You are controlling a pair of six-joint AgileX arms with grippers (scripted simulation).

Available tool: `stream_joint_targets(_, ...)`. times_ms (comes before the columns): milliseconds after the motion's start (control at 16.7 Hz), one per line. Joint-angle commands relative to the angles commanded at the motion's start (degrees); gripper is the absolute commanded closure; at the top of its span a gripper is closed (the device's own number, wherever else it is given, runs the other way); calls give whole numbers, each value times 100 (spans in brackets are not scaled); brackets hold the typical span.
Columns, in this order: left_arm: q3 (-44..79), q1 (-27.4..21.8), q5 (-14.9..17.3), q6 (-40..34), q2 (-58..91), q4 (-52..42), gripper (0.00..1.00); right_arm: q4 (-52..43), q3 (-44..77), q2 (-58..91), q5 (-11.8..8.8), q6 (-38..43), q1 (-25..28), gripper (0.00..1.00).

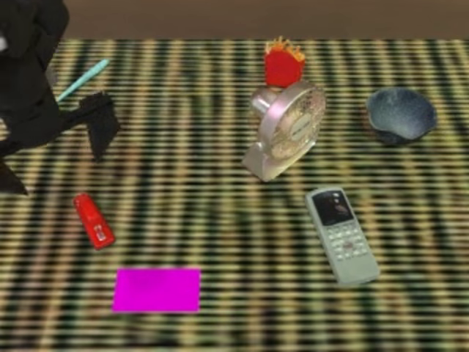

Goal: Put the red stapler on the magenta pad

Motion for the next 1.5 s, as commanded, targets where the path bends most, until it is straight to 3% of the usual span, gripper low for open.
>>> stream_joint_targets(600,382,-26,8,-200,543,-183,0,0,0,0,0,0,0,0)
stream_joint_targets(1080,-635,-30,13,-182,1273,1598,0,0,0,0,0,0,0,0)
stream_joint_targets(1380,-739,-31,14,-183,1357,1755,0,0,0,0,0,0,0,0)
stream_joint_targets(1500,-739,-31,14,-183,1357,1755,15,0,0,0,0,0,0,0)
